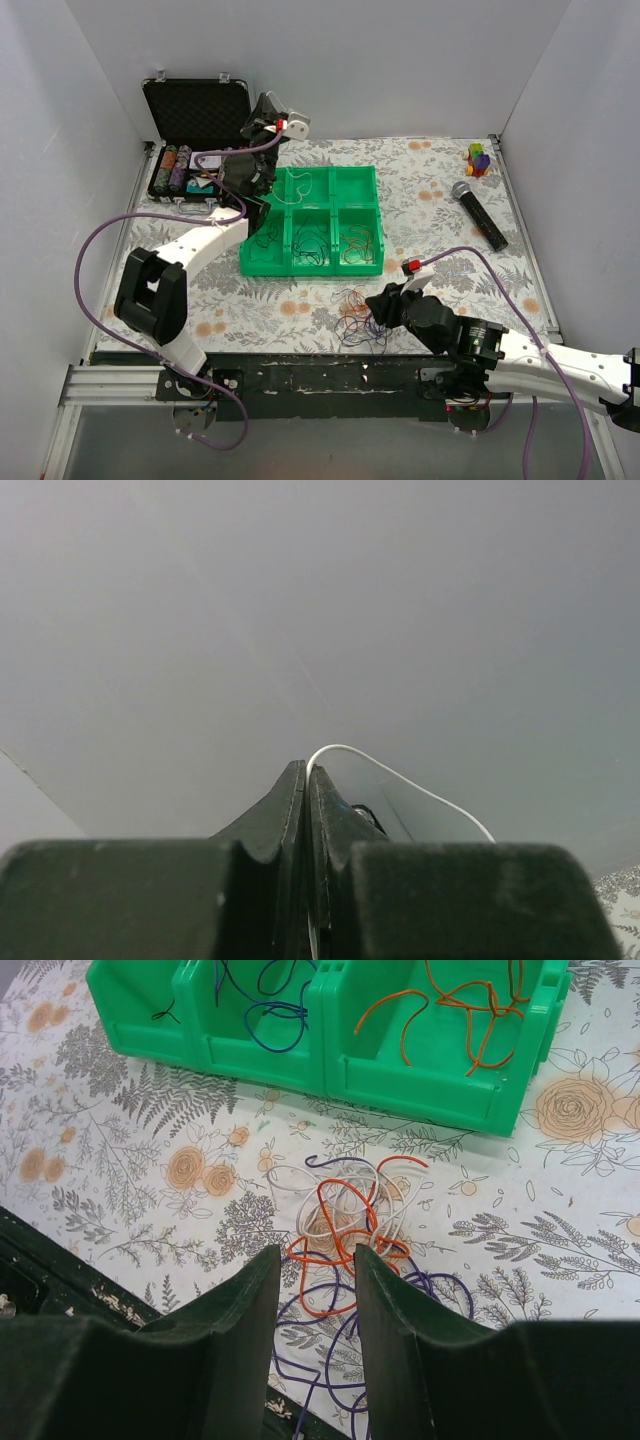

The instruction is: Untangle the cables

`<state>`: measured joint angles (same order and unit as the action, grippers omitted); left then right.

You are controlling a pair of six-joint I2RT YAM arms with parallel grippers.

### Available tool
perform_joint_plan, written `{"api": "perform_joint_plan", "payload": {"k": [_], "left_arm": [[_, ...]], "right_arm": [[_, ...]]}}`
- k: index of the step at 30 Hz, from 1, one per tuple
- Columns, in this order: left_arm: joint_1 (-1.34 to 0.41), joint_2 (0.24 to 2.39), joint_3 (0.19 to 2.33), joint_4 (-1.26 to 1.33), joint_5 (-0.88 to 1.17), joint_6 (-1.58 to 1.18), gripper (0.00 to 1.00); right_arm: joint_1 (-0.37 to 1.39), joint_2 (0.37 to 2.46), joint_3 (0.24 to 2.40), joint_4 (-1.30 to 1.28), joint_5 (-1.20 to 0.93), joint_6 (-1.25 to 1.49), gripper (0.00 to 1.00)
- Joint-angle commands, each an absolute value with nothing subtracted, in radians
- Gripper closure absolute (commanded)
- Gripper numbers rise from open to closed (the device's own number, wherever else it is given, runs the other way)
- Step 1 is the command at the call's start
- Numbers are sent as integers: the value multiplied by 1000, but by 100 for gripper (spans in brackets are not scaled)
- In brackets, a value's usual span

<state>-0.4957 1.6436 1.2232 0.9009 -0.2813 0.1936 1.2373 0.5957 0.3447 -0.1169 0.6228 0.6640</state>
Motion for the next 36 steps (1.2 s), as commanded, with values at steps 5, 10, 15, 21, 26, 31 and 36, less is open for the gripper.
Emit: {"api": "perform_joint_plan", "payload": {"k": [5,10,15,21,26,31,36], "left_arm": [[-502,1563,1169,828,-85,152,100],[-541,1637,1209,830,-57,144,100],[-560,1749,1313,865,-77,112,100],[-563,1842,1410,876,-86,61,100],[-561,1890,1394,949,-65,51,100],[-563,1947,1425,966,-64,22,100],[-560,1941,1392,896,-63,-41,100]], "right_arm": [[1238,589,334,-67,634,684,57],[1238,577,339,-83,646,687,57],[1238,572,347,-101,657,695,57],[1238,572,348,-110,666,696,56],[1238,572,344,-115,667,707,56],[1236,571,351,-138,684,713,56],[1236,558,348,-158,693,721,56]]}}
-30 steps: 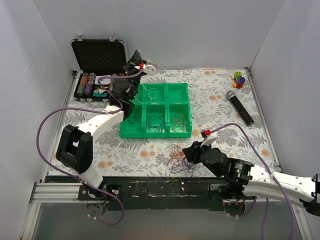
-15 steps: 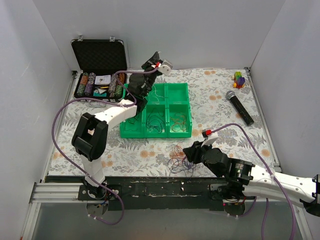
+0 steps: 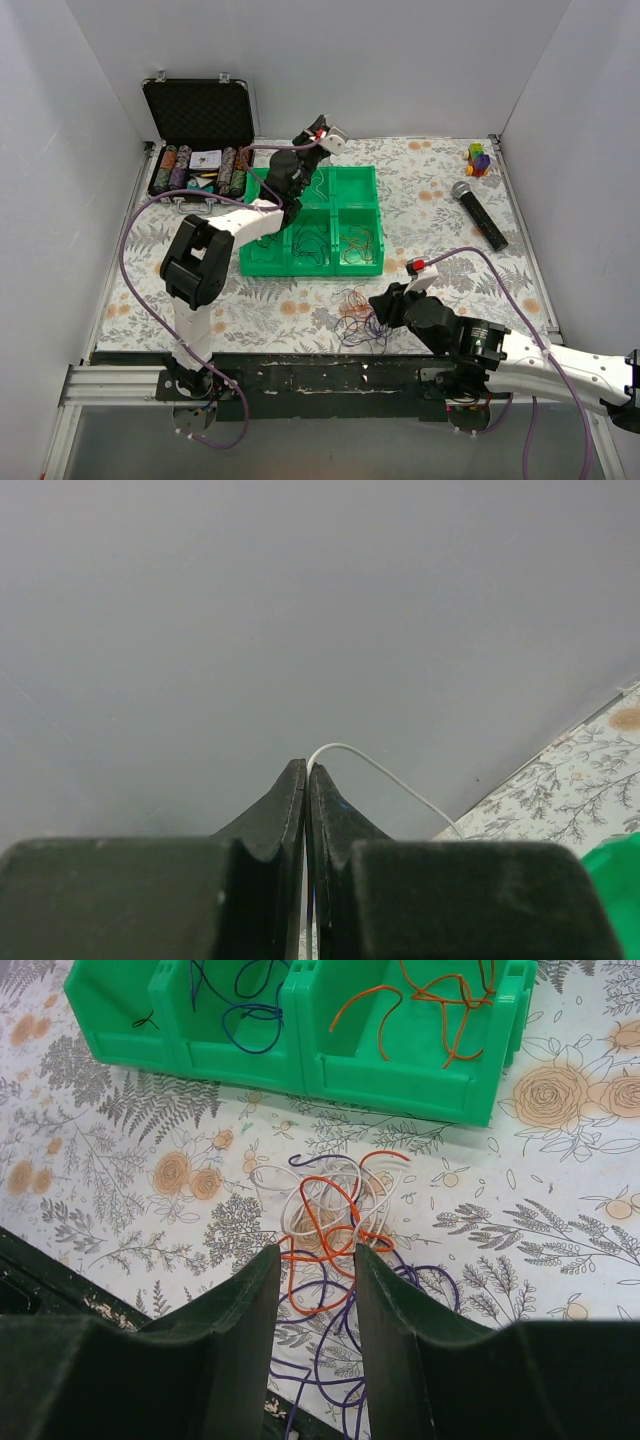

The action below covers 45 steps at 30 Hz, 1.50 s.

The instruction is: Untangle the cables

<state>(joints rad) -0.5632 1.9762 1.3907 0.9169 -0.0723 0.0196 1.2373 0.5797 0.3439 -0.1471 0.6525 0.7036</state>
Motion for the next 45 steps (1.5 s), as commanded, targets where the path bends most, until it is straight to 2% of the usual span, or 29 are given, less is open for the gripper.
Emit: {"api": "perform_joint_plan", "payload": {"k": [1,10,20,25,36,45], "left_arm": [[-558,1934,1379,885,-60,-46,100],[-552,1907,1279,848,-64,-80,100],[-526,1928,1348,565,-43,-157,100],[-525,1970,1362,534,-74,-129,100],[-523,2124,1534,391,-190,-87,100],[-518,2171,1540,373,-270,-22,100]], "right_arm": [[1236,557,345,-158,693,724,56],[1233,569,333,-140,686,729,56],[1230,557,324,-144,686,735,56],[1230,561,319,-135,683,738,56],[1220,568,314,-127,681,736,56],[1212,572,304,-110,670,735,56]]}}
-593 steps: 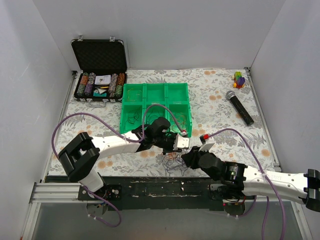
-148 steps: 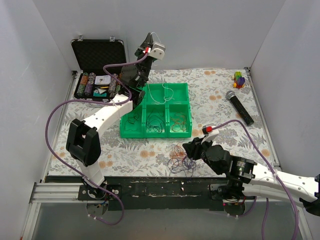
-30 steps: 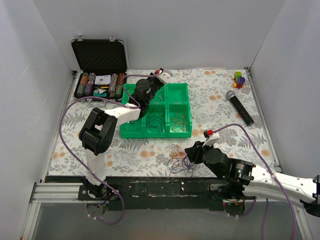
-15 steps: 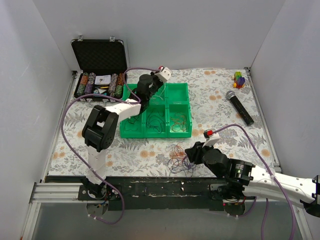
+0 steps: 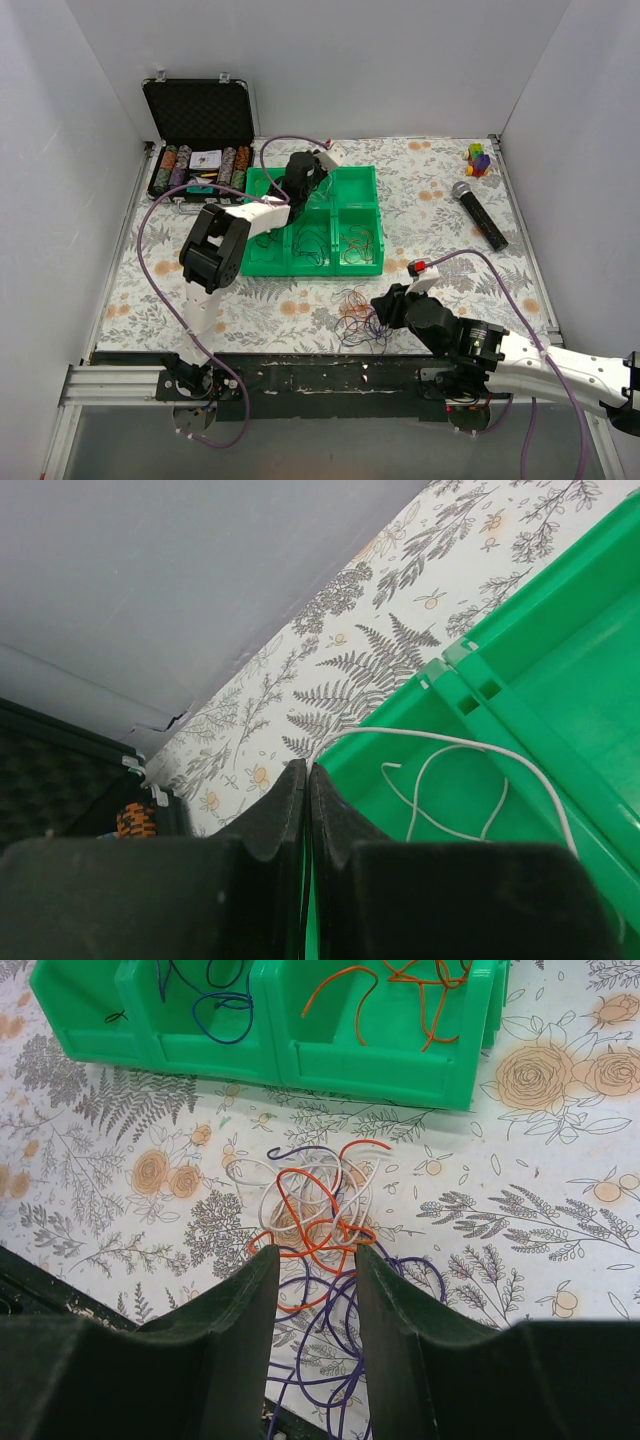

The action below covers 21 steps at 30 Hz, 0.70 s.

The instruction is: Untangle the cables

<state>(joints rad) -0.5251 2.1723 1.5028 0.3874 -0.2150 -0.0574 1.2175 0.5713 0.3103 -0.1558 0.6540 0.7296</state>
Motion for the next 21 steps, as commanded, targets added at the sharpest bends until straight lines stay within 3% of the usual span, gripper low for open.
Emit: {"api": "perform_joint_plan", "payload": {"k": [1,7,15,18,21], "left_arm": [[-518,2177,1549,361,-275,-17,100],[-514,2223,1654,272,-315,-17,100],[-517,2183,1563,267,-262,42,100],[-520,2164,1560,223,-200,25,89],[-522,2155,1581,180,-152,9,70]], "right_arm": [[1212,572,304,-109,669,738,56],[1209,569,301,-106,666,738,56],[1204,589,301,-83,653,732,55],[1204,589,301,-83,655,732,55],[1203,591,305,-86,655,732,55]]}}
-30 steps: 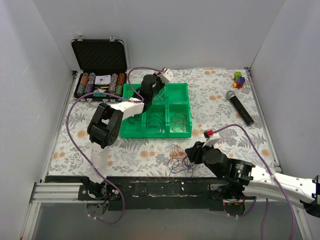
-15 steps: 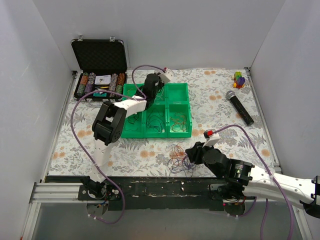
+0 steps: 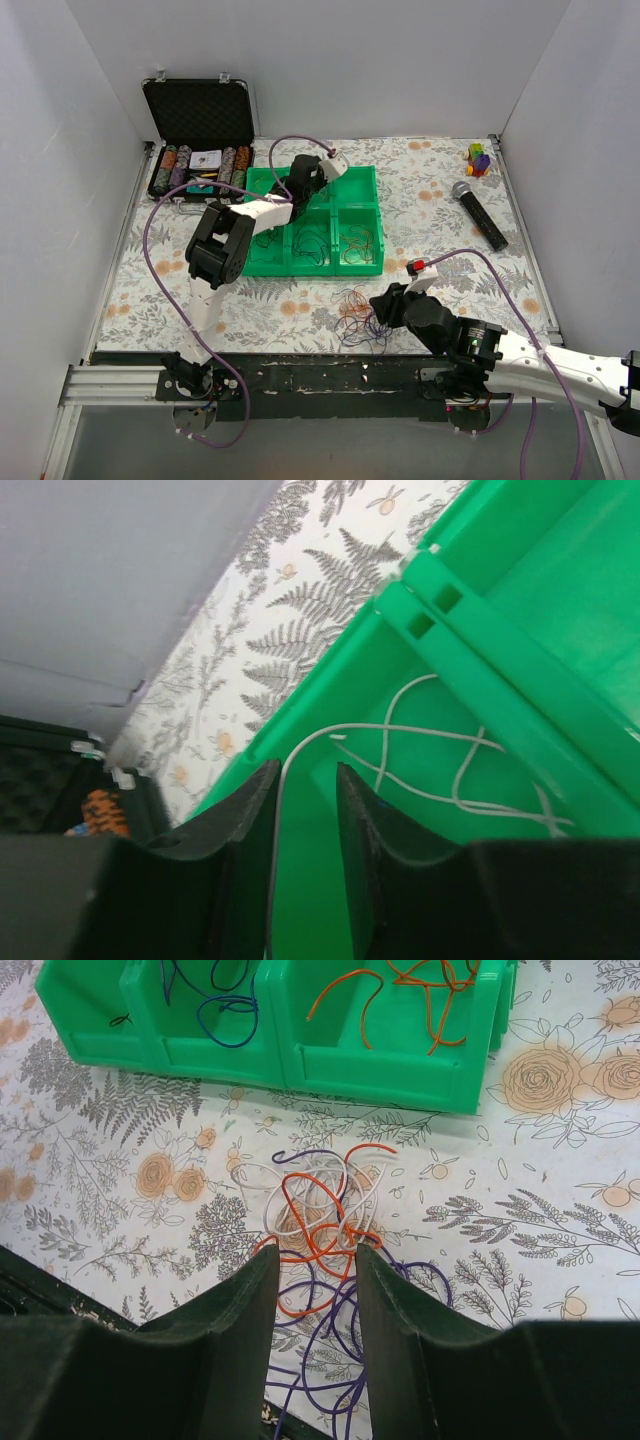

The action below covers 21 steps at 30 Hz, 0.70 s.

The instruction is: Untangle the cables

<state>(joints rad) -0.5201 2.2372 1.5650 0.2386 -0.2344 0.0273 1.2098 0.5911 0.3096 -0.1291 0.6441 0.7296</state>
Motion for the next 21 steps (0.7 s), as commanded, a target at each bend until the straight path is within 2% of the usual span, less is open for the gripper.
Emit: {"api": "perform_joint_plan", "payload": {"k": [1,4,8,14,21], "left_arm": [[-522,2149,1589,173,-141,8,65],[-520,2123,1614,157,-118,-38,49],[-520,2074,1647,141,-95,-74,41],[-520,2025,1707,150,-113,-146,31],[-519,1988,1706,118,-94,-173,30]], "right_arm": [[1201,591,307,-86,655,730,55],[1200,594,307,-83,650,732,56],[1200,607,313,-74,647,727,55],[1200,614,311,-58,640,722,55],[1197,603,308,-64,643,719,55]]}}
